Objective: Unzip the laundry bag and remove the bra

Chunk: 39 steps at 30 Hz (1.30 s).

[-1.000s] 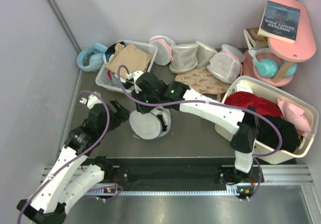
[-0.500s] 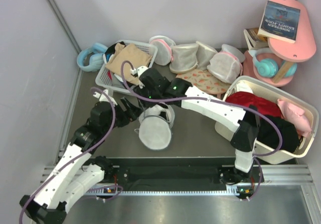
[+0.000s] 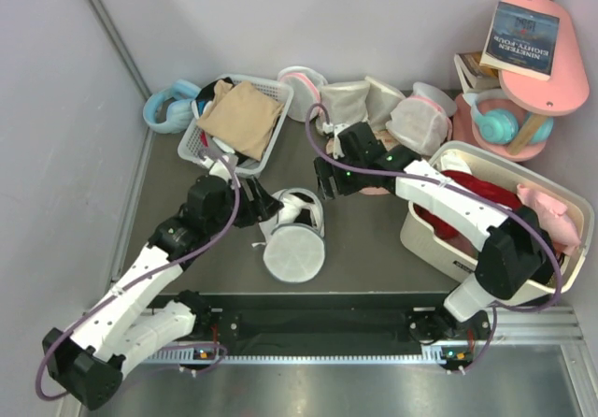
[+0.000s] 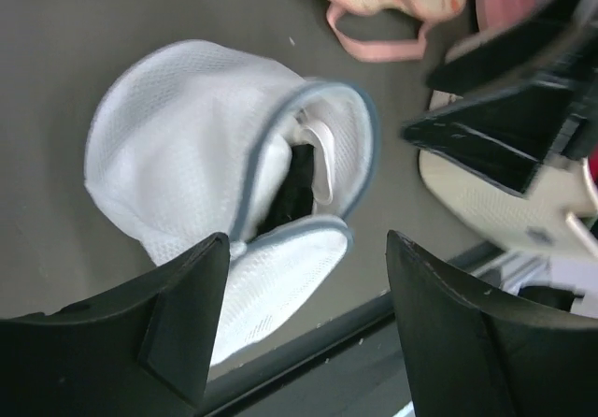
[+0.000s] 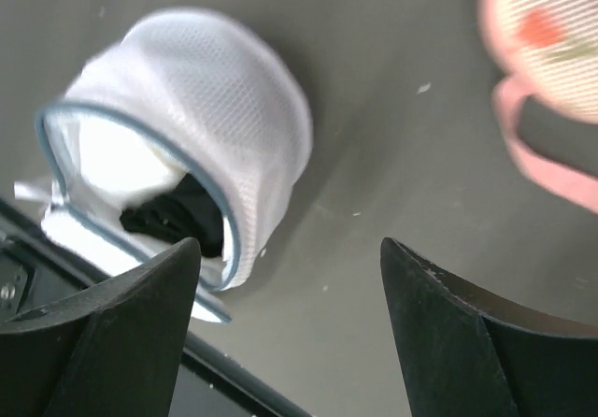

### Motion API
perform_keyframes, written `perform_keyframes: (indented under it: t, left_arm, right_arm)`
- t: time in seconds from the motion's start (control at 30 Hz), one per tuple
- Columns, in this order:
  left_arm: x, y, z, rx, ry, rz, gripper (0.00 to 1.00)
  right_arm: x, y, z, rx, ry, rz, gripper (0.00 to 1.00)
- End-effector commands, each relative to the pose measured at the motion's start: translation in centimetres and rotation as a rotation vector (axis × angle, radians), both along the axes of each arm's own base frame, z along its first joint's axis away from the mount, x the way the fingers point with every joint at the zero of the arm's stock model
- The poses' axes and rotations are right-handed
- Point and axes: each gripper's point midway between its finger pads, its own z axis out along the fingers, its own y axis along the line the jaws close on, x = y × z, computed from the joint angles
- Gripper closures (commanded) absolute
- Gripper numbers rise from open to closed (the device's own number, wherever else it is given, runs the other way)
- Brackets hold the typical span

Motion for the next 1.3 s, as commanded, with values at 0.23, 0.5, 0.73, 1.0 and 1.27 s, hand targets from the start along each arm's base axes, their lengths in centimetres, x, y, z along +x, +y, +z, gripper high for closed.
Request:
perform_keyframes:
  t: [0.23,0.5,0.73,1.0,1.27]
  left_arm:
    - [-5.2,-7.5,-2.1,0.439,-0.17,-0.166,0.31]
    - [-7.8,-12.3,-9.0,0.613,-0.103,-0.233,0.34]
    - [-7.0,-11.4,-13.0,0.732,-0.071,-0.134,0.34]
    - [-8.1,-12.9,-15.1,0.674,-0.068,-0.239,0.38]
    - [-8.6,-12.7,-17.6,0.717,-0.028,-0.274,0.52]
  right_arm:
    - [-1.4,4.2,-2.5,0.163,0.097,0.127,0.26]
    - [-0.6,4.2,-3.6,0.177,0.143,0.055,0.29]
    - [-0.5,3.6,-4.5,0.189,0.173,0.03,0.29]
    - [-0.2,3.4,-4.1,0.211,0.176,0.026,0.29]
    - [-0.1,3.5,-4.0,0.222,0.183,0.022,0.29]
